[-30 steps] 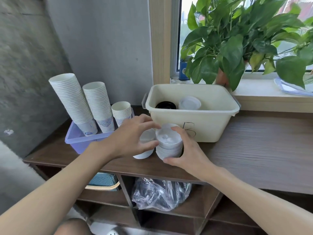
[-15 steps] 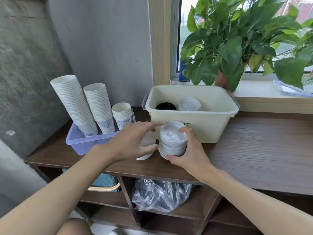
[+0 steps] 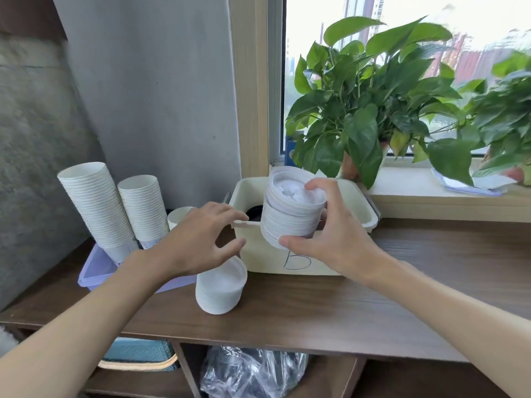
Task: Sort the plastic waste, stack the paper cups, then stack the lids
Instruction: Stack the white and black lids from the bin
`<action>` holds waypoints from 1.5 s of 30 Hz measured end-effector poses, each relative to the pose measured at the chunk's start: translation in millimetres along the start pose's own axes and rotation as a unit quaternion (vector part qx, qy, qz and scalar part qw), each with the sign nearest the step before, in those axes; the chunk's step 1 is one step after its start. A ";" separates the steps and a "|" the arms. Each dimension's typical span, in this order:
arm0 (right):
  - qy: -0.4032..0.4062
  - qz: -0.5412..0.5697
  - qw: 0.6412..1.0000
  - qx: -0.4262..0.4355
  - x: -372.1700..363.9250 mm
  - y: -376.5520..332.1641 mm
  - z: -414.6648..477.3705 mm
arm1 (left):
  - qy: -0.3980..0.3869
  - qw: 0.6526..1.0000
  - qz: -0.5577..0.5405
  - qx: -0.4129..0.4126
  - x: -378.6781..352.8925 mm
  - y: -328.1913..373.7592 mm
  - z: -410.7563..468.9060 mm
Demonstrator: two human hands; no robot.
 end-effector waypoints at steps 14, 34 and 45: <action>-0.174 -0.037 0.984 0.008 -36.1 47.3 105.2 | 0.017 0.998 -0.046 0.030 -20.8 -30.2 23.7; -0.315 -0.101 0.943 0.035 -80.7 90.8 110.6 | 0.055 0.990 -0.127 0.039 -12.6 -35.3 24.7; -0.338 -0.026 0.941 0.019 -70.2 90.0 108.7 | 0.017 0.994 -0.100 0.044 -18.5 -34.4 25.0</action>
Point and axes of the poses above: each hand's wrist, its own z-axis towards the middle knuckle, its own x-axis out of the back of the hand, y = z × x, the point moved 7 cm from there along z, towards the middle knuckle, and after that the axes turned 1 degree about z, right-handed, at the moved point
